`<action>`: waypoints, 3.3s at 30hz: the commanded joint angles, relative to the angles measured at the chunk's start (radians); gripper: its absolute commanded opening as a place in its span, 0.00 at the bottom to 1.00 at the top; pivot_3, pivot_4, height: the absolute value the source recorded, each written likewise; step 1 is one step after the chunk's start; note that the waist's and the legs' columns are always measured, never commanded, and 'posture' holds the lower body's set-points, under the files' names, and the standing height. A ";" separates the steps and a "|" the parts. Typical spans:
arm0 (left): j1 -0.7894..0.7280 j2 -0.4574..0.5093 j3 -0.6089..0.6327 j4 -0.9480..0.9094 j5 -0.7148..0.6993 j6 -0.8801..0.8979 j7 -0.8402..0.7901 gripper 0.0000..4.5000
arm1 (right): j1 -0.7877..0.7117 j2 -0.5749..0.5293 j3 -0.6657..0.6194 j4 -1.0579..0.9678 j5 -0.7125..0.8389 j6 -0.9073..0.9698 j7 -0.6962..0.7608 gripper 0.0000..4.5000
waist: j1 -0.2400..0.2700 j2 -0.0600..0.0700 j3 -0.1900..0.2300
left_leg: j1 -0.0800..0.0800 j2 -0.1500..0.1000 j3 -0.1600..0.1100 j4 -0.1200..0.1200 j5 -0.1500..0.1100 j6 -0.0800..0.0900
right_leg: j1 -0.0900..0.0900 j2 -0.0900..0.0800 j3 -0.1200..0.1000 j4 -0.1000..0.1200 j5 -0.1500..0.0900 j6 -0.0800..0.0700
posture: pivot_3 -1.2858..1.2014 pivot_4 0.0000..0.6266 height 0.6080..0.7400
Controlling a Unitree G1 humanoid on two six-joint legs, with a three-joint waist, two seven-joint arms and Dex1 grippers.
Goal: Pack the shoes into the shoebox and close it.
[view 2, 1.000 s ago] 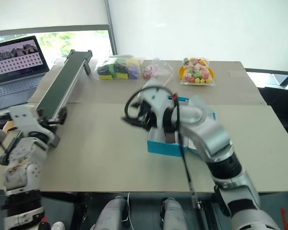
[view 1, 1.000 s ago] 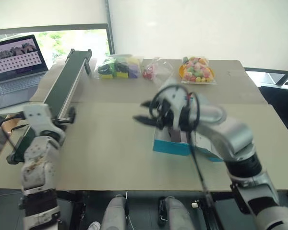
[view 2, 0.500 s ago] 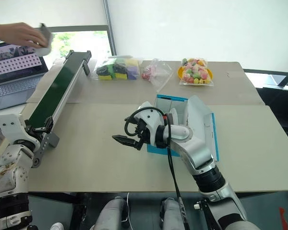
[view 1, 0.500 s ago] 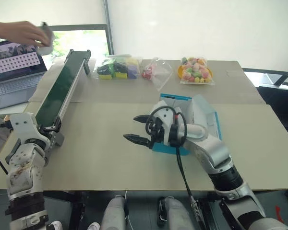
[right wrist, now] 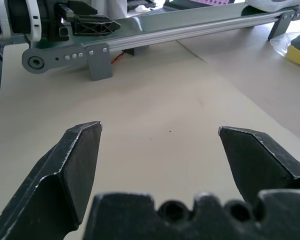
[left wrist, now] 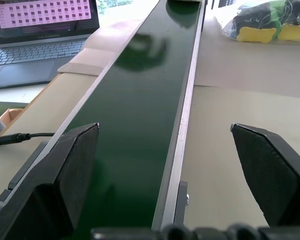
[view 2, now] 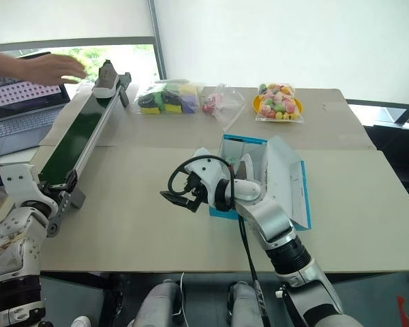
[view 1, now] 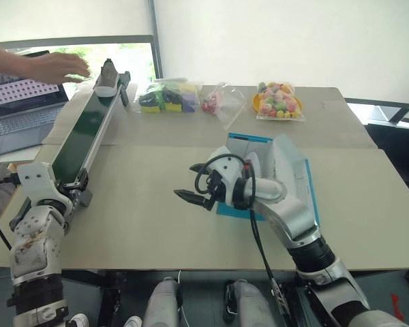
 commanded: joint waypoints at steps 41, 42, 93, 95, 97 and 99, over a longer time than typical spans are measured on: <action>-0.004 0.049 0.052 0.003 -0.004 0.082 0.010 1.00 | 0.031 0.015 -0.011 -0.071 0.006 0.043 -0.014 0.98 | 0.000 0.000 0.000 | 0.000 0.000 0.000 0.001 0.000 0.000 | 0.000 0.000 0.000 0.001 0.000 0.001 | 0.52 0.24 0.55; -0.005 0.048 0.056 0.004 -0.003 0.080 0.014 1.00 | 0.031 0.015 -0.011 -0.071 0.006 0.044 -0.014 0.98 | 0.000 0.000 0.000 | 0.000 0.000 0.000 0.001 0.000 0.000 | 0.000 0.000 0.000 0.002 0.001 0.001 | 0.52 0.24 0.55; -0.113 -0.329 -0.273 -0.404 -0.486 0.340 -0.040 0.67 | -0.333 0.324 -0.661 0.210 0.467 0.580 -0.399 1.00 | -0.009 -0.006 -0.001 | 0.000 -0.001 -0.002 0.003 0.004 0.003 | 0.002 0.002 0.001 0.005 0.004 0.005 | 0.52 0.24 0.55; -0.120 -0.325 -0.286 -0.403 -0.489 0.344 -0.048 0.67 | -0.351 0.324 -0.698 0.222 0.486 0.576 -0.433 1.00 | -0.010 -0.006 -0.001 | 0.000 0.000 -0.002 0.003 0.004 0.003 | 0.002 0.003 0.001 0.005 0.003 0.005 | 0.52 0.24 0.55; -0.126 -0.318 -0.293 -0.393 -0.481 0.341 -0.053 0.67 | -0.362 0.324 -0.724 0.230 0.496 0.566 -0.460 1.00 | -0.012 -0.006 -0.001 | 0.000 0.000 -0.003 0.003 0.003 0.003 | 0.002 0.003 0.000 0.005 0.003 0.005 | 0.52 0.24 0.55; -0.128 -0.313 -0.296 -0.387 -0.478 0.336 -0.056 0.67 | -0.362 0.318 -0.726 0.233 0.496 0.561 -0.479 1.00 | -0.013 -0.006 -0.001 | 0.000 0.000 -0.003 0.003 0.004 0.003 | 0.002 0.003 0.001 0.005 0.003 0.005 | 0.52 0.24 0.55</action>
